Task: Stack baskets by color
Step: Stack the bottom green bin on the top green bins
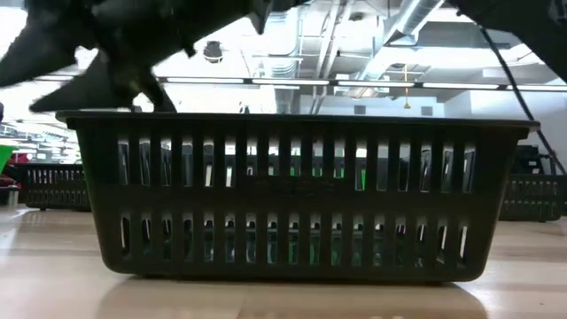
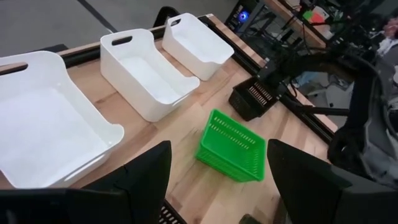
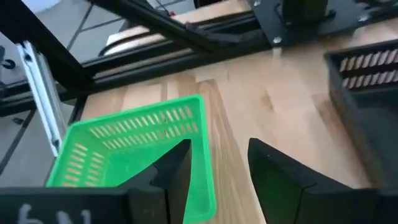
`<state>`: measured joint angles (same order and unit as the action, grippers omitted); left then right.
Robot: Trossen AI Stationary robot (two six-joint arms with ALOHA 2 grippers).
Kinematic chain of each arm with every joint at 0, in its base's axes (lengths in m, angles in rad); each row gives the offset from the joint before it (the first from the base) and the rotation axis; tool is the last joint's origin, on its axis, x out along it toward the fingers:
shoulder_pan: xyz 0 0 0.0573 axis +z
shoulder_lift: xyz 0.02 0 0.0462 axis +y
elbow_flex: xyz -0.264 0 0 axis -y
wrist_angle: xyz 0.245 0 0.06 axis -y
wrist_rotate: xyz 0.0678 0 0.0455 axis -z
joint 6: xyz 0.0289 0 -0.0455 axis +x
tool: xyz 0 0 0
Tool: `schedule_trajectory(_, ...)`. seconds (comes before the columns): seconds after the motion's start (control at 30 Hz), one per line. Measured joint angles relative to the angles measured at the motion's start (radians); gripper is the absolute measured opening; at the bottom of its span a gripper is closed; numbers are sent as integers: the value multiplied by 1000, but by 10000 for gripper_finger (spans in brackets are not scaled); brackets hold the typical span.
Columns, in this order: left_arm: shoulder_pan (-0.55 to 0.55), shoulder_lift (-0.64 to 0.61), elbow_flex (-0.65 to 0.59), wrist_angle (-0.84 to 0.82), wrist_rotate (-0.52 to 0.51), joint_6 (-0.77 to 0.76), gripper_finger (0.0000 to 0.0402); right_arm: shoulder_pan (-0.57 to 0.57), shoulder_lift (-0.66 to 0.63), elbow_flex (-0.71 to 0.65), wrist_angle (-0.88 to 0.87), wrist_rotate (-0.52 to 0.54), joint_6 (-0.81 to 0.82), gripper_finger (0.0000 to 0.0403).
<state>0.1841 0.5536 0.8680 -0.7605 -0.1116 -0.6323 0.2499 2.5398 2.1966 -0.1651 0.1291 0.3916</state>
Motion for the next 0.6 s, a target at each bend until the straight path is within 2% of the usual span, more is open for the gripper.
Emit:
schedule_trajectory(0.13,0,0,0,-12,0,0,254,4,52,37,-7,-1,0,185)
schedule_trajectory(0.6,0,0,0,-17,0,-18,254,9,52,40,-69,-20,-8,203)
